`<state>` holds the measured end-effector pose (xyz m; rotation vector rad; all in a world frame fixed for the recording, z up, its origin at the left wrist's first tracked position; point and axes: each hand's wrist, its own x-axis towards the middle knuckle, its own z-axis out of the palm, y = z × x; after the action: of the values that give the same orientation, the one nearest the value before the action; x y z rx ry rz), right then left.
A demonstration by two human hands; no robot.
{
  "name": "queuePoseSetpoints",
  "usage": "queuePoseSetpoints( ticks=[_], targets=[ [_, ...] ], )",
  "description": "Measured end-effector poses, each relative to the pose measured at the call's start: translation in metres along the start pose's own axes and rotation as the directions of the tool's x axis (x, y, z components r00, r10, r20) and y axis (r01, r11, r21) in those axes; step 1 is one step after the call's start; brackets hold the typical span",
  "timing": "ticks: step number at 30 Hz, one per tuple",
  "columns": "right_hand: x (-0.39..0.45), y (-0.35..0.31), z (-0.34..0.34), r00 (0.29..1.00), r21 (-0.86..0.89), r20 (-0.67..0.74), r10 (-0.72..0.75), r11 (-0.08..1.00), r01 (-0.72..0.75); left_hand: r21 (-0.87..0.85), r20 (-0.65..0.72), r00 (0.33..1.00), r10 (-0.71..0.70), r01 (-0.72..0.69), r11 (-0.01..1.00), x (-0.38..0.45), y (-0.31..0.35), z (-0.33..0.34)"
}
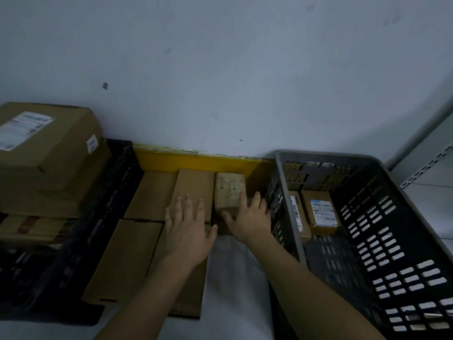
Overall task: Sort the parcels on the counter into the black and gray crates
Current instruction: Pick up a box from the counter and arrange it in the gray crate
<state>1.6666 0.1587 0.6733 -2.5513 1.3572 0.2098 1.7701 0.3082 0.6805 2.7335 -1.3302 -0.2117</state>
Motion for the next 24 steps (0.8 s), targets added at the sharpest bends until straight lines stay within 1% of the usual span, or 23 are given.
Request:
queuePoseSetpoints(
  ticks=[3,8,12,16,18,20,21,22,24],
  targets=[
    [0.016,-0.011,0.011,0.998,-0.032,0.016,0.066,0.997,-0.066,0.011,-0.017,1.0,0.012,-0.012,1.0,0.008,-0.011,0.004],
    [0.044,-0.025,0.029,0.995,-0.053,0.063,0.074,0.996,-0.071,0.001,-0.037,0.999,0.021,-0.021,1.0,0.016,-0.02,0.011],
    [0.062,-0.032,0.046,0.994,0.006,-0.003,0.108,0.994,-0.108,-0.019,-0.017,1.0,0.022,-0.022,1.0,0.019,-0.027,0.011],
    [0.072,-0.031,0.047,0.994,0.059,0.006,0.107,0.992,-0.107,-0.027,0.01,1.0,0.011,-0.011,1.0,0.021,-0.03,0.008],
    [0.068,-0.025,0.043,0.995,0.099,-0.022,0.102,0.99,-0.099,-0.059,0.029,1.0,-0.004,0.006,0.998,0.022,-0.032,0.006],
    [0.055,-0.018,0.035,0.99,0.181,-0.095,0.103,0.98,-0.084,-0.172,0.059,0.998,-0.028,0.038,0.984,0.027,-0.032,0.001],
    [0.045,-0.016,0.03,0.985,0.233,-0.132,0.109,0.969,-0.076,-0.269,0.07,0.996,-0.047,0.064,0.961,0.031,-0.03,-0.003],
    [0.034,-0.014,0.025,0.978,0.295,-0.17,0.122,0.953,-0.067,-0.386,0.081,0.994,-0.067,0.093,0.918,0.035,-0.027,-0.008],
    [0.008,-0.013,0.014,0.956,0.398,-0.261,0.133,0.917,-0.018,-0.618,0.138,0.986,-0.09,0.157,0.771,0.042,-0.016,-0.021]
  ],
)
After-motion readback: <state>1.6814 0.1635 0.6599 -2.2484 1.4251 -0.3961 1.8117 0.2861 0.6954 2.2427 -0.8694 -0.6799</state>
